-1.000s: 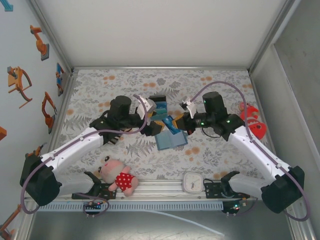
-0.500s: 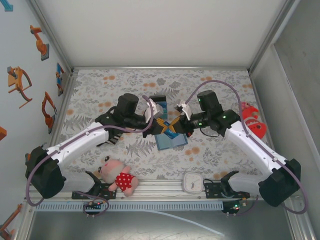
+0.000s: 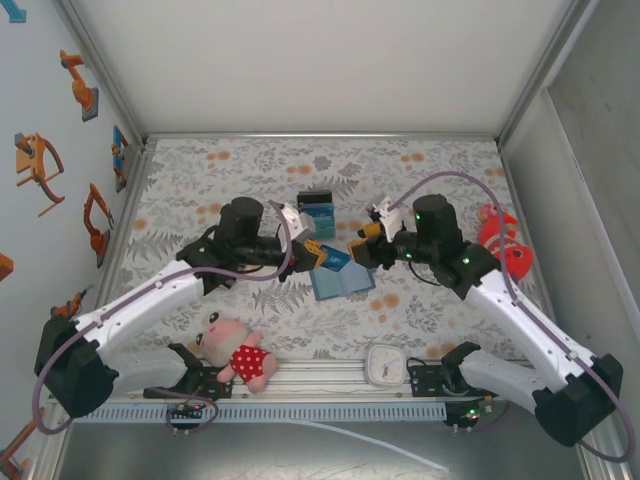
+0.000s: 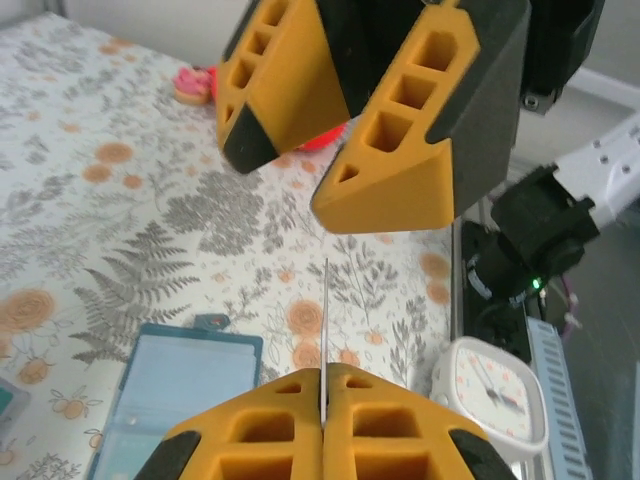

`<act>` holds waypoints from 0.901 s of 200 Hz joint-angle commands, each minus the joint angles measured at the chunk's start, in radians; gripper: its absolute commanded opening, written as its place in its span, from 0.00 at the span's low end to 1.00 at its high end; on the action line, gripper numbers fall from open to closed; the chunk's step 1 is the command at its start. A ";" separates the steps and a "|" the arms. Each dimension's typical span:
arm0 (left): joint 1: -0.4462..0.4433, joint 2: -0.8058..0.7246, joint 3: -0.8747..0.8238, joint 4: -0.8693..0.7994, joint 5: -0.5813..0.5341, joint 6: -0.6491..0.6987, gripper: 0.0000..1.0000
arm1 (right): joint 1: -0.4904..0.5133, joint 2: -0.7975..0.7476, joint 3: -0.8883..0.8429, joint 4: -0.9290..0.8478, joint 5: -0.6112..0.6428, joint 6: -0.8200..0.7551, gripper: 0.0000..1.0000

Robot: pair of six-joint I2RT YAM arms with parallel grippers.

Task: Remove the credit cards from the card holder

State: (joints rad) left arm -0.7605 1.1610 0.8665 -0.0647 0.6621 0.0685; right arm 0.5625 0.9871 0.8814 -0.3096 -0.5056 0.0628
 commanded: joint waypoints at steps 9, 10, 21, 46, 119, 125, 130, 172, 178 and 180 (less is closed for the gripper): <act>-0.004 -0.099 -0.088 0.230 -0.113 -0.178 0.00 | -0.003 -0.087 -0.110 0.268 0.056 0.212 0.55; -0.004 -0.103 -0.093 0.240 -0.116 -0.185 0.00 | -0.003 -0.088 -0.111 0.276 0.053 0.218 0.55; -0.005 -0.128 -0.126 0.328 -0.146 -0.265 0.00 | -0.003 -0.101 -0.148 0.347 0.019 0.276 0.57; -0.024 -0.158 -0.167 0.447 -0.225 -0.395 0.00 | -0.003 -0.097 -0.228 0.580 -0.087 0.423 0.61; -0.082 -0.119 -0.160 0.566 -0.197 -0.463 0.00 | -0.003 0.062 -0.246 0.956 -0.296 0.618 0.49; -0.083 -0.114 -0.163 0.584 -0.194 -0.472 0.00 | -0.001 0.069 -0.241 0.966 -0.306 0.626 0.45; -0.083 -0.111 -0.167 0.599 -0.194 -0.478 0.00 | -0.001 0.075 -0.238 0.970 -0.315 0.631 0.43; -0.083 -0.101 -0.194 0.682 -0.212 -0.501 0.00 | -0.001 0.074 -0.229 0.977 -0.362 0.638 0.07; -0.084 -0.101 -0.192 0.682 -0.213 -0.501 0.02 | -0.001 0.068 -0.230 0.977 -0.364 0.638 0.01; -0.083 -0.101 -0.191 0.680 -0.214 -0.500 0.03 | -0.001 0.066 -0.231 0.976 -0.364 0.637 0.00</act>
State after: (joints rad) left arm -0.8371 1.0630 0.6827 0.5194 0.4332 -0.4042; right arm 0.5610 1.0676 0.6300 0.6155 -0.8318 0.6811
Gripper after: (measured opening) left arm 0.044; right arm 0.091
